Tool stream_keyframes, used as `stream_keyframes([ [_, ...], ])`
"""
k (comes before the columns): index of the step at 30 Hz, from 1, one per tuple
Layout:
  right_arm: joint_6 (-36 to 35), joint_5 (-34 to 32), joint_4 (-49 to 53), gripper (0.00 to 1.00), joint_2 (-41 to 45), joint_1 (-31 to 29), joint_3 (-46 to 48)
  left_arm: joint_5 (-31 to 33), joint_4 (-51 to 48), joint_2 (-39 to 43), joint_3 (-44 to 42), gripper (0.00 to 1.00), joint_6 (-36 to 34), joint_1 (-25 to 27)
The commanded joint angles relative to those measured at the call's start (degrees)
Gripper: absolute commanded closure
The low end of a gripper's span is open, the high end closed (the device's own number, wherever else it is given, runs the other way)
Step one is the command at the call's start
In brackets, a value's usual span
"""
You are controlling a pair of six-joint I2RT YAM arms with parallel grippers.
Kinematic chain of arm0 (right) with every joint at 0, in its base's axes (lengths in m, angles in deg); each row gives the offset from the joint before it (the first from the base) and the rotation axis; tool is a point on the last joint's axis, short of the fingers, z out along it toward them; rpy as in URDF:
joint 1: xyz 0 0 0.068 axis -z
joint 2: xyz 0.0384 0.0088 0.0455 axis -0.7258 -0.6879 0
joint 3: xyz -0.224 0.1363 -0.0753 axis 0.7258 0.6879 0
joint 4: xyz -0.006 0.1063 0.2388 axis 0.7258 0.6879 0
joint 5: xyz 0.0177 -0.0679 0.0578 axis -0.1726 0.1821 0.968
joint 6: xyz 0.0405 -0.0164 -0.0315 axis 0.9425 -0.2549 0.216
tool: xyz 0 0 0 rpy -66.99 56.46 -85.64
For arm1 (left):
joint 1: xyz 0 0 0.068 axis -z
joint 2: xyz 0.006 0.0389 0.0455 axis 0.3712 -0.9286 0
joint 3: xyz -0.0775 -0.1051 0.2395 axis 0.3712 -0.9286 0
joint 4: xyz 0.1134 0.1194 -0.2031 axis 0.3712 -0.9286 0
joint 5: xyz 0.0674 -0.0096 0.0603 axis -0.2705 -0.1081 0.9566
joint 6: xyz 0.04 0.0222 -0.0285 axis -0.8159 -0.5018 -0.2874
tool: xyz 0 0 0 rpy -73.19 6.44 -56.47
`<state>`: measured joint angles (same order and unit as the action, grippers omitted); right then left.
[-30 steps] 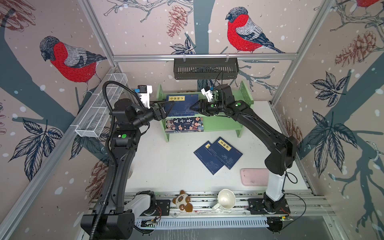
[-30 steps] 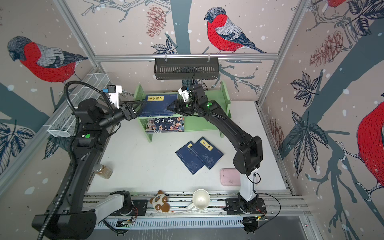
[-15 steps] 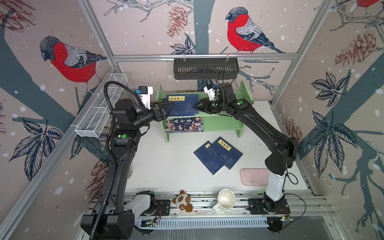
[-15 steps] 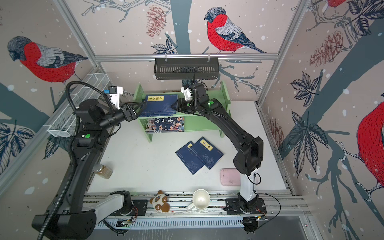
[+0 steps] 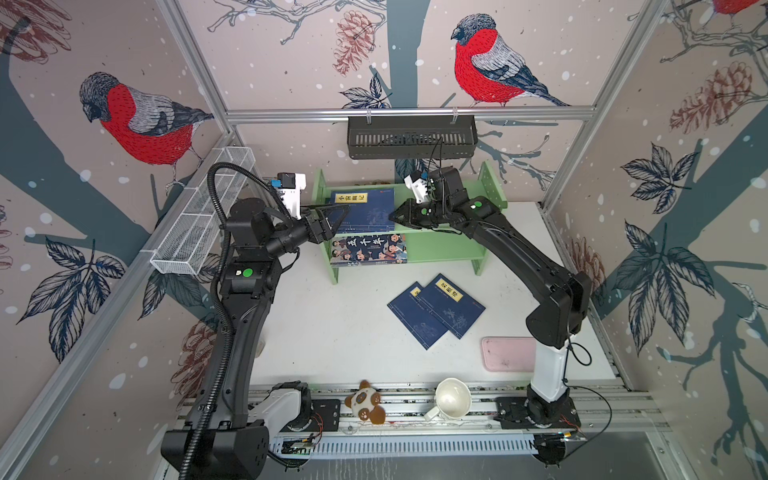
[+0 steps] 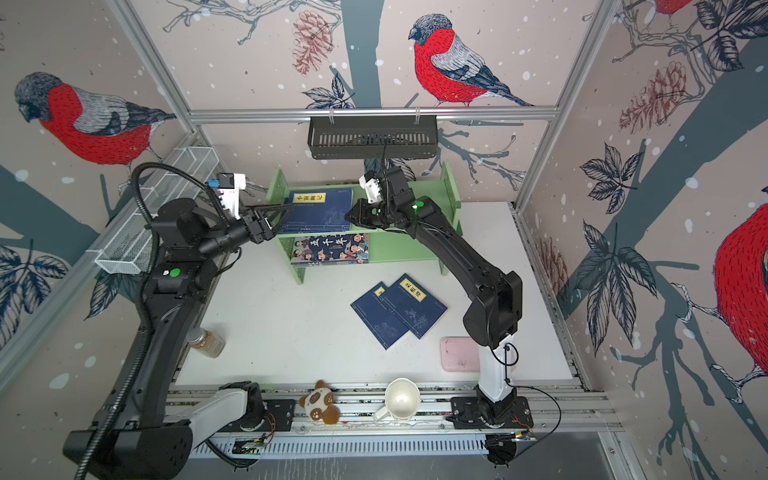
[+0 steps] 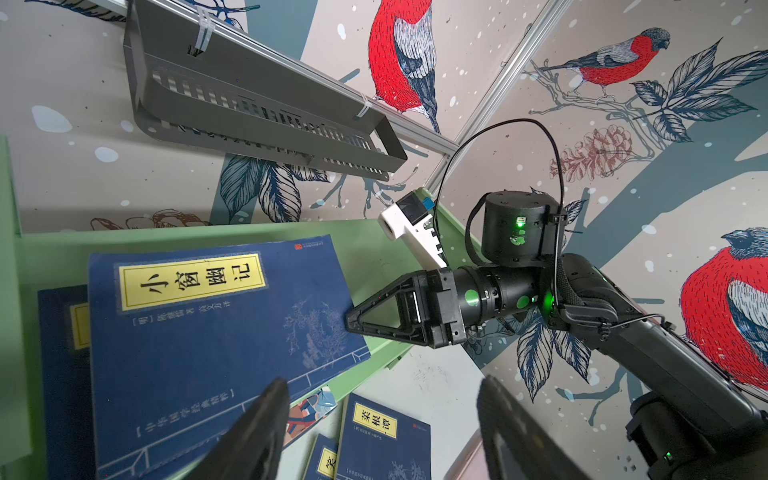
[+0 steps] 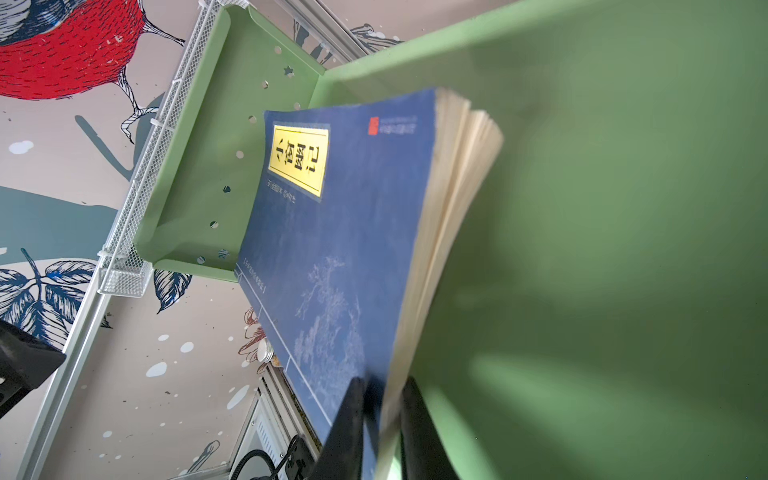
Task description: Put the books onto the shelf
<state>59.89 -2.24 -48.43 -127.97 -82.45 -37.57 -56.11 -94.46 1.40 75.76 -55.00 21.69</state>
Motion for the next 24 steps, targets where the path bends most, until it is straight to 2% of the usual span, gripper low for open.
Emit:
stream_keyframes([
  [1,-1.7,-2.1,1.3,0.87,-0.3,-0.1,-1.0,-0.5,0.6,0.3,0.1,0.28,-0.8,0.0],
  [3,-2.0,-2.2,1.4,0.91,-0.4,-0.2,-1.4,-0.5,0.5,0.4,0.1,0.28,-0.9,0.0],
  [8,-2.8,-2.0,2.4,0.94,-1.2,-0.5,-3.0,-0.4,0.4,0.5,-0.3,0.28,-1.1,0.0],
  [17,-4.3,-2.8,5.5,0.94,-4.4,-2.1,-8.0,-0.3,0.3,0.6,-0.3,0.28,-1.4,-0.1],
  [24,-4.5,-3.8,5.5,0.96,-3.7,-1.4,-7.3,-0.2,0.1,0.6,0.0,0.28,-1.7,0.0],
])
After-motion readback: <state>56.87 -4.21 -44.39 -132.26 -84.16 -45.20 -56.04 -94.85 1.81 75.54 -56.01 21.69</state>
